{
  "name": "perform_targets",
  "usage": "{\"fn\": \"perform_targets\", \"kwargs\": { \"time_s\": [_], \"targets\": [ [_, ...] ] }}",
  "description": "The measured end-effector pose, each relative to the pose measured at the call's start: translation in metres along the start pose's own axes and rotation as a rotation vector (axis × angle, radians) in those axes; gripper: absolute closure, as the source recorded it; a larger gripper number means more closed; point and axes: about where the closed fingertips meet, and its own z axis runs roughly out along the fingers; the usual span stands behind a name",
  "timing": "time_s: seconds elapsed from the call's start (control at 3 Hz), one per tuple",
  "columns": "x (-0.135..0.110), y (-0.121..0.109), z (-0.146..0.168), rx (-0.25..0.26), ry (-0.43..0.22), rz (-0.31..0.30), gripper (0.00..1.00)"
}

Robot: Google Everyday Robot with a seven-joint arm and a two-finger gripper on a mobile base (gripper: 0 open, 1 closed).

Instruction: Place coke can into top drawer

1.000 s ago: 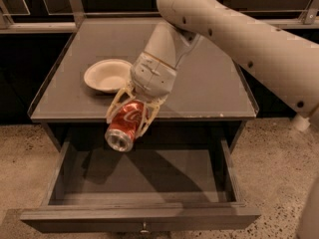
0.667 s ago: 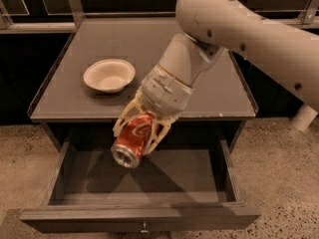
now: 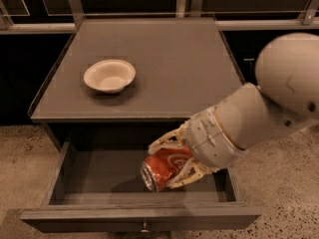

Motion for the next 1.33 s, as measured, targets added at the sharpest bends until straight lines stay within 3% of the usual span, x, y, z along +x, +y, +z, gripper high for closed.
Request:
{"fn": "perform_targets", "kwargs": {
  "time_s": [0.33,0.67,1.0,1.33],
  "targets": [
    [0.027,0.011,0.000,0.099,0.070,0.105,1.00],
    [0.027,0.009,0.000,0.102,0.073,0.101,1.00],
    [0.045,0.006,0.011,0.143,0.113,0.158,1.00],
    [0.096,0.005,0.039,0.227,0.205,0.292,1.00]
  ]
}}
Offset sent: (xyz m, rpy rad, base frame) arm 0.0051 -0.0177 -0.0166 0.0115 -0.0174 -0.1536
